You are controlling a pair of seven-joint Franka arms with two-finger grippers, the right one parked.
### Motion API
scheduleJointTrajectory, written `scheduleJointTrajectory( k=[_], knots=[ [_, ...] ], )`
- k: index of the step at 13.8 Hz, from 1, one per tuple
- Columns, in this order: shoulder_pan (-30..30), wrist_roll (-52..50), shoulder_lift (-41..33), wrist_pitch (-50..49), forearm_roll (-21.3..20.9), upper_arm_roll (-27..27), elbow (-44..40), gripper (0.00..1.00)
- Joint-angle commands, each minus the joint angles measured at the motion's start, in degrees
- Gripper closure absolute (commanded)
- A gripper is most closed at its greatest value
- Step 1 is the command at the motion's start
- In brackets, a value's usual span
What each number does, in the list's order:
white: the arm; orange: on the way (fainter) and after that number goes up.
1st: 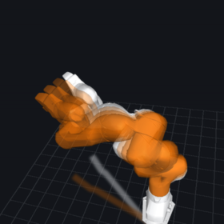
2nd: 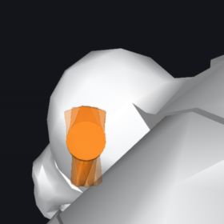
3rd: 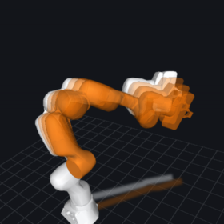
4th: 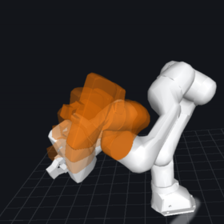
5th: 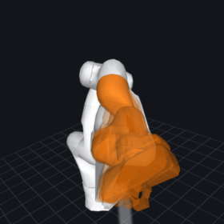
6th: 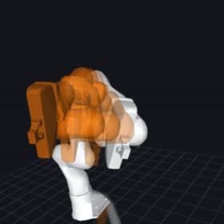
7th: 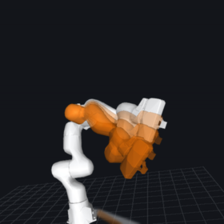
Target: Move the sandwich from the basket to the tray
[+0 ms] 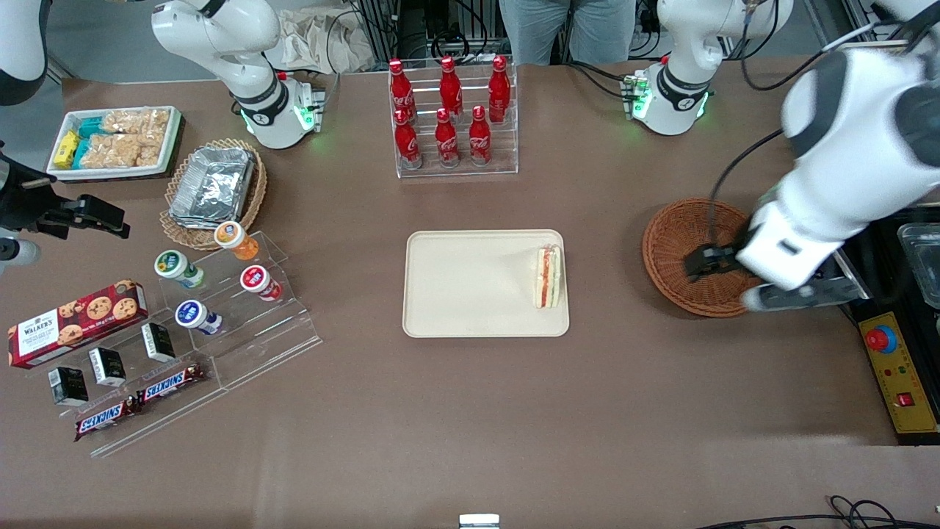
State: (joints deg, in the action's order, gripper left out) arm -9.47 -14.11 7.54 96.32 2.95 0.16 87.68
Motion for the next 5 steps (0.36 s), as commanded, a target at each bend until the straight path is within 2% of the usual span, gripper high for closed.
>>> scheduleJointTrajectory(
  k=[1, 5],
  knots=[
    [4.27, 3.74, -6.99, -4.98, 1.18, 0.80, 1.44, 0.00],
    [6.57, 3.57, -8.86, -7.71, 1.00, 0.89, -1.44, 0.00]
  ],
)
